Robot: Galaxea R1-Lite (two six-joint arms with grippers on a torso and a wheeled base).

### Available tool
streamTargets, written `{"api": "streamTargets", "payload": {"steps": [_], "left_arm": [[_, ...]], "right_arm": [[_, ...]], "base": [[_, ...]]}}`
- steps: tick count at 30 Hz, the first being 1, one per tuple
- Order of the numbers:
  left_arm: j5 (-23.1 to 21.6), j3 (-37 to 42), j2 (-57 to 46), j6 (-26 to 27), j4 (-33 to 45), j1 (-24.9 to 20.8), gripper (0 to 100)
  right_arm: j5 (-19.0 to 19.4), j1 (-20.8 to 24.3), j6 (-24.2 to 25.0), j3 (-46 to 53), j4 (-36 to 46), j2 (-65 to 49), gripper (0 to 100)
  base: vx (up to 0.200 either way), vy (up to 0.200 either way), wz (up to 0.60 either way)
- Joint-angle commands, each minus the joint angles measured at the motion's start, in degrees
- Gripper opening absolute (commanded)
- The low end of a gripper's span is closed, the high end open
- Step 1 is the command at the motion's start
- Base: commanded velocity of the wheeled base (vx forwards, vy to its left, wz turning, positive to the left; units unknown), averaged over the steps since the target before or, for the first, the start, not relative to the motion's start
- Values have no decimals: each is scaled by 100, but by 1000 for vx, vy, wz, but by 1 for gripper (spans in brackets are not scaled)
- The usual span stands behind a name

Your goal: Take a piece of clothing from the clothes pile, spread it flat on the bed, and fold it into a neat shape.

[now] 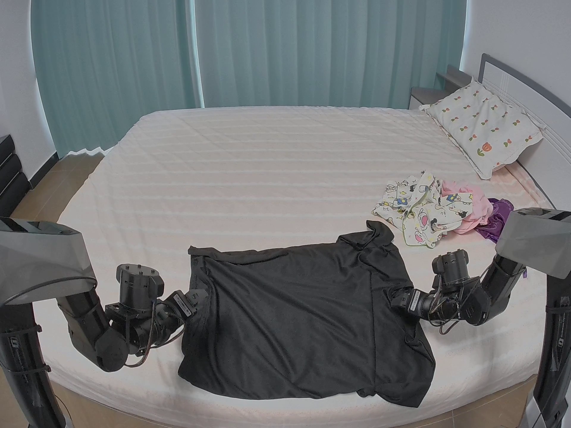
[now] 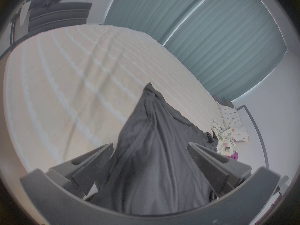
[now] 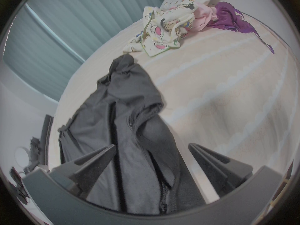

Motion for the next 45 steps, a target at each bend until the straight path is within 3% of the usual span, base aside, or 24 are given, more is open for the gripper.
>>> {"api": "streamTargets", "payload": {"steps": [1,8,18,28,29,35,38,40,45], "left_arm": [[-29,328,-167,-172,-68,-223,100],[-29,399,-9,-260,-77,-250,100],[-29,548,299,-268,-77,-346,100],[-46,671,361,-277,-77,-338,100],[-55,706,361,-277,-77,-338,100],[-73,812,352,-251,-95,-338,100],[-82,900,325,-233,-104,-338,100],[-99,952,317,-225,-95,-338,100],[-90,1093,325,-145,-95,-461,100]], "right_arm": [[-215,89,-249,99,-59,393,0],[-277,-175,-205,107,-68,-117,0],[-136,-1054,-241,310,-86,-266,0],[66,-1502,-249,257,-1387,481,0],[75,-1564,-249,222,-1439,490,100],[233,-1819,-118,55,-1483,332,100],[286,-1854,322,160,-1466,6,100],[549,-1933,656,292,-1387,-363,100],[646,-1977,717,784,-1281,-600,100]], "base": [[0,0,0],[0,0,0],[0,0,0],[0,0,0],[0,0,0],[0,0,0],[0,0,0],[0,0,0],[0,0,0]]}}
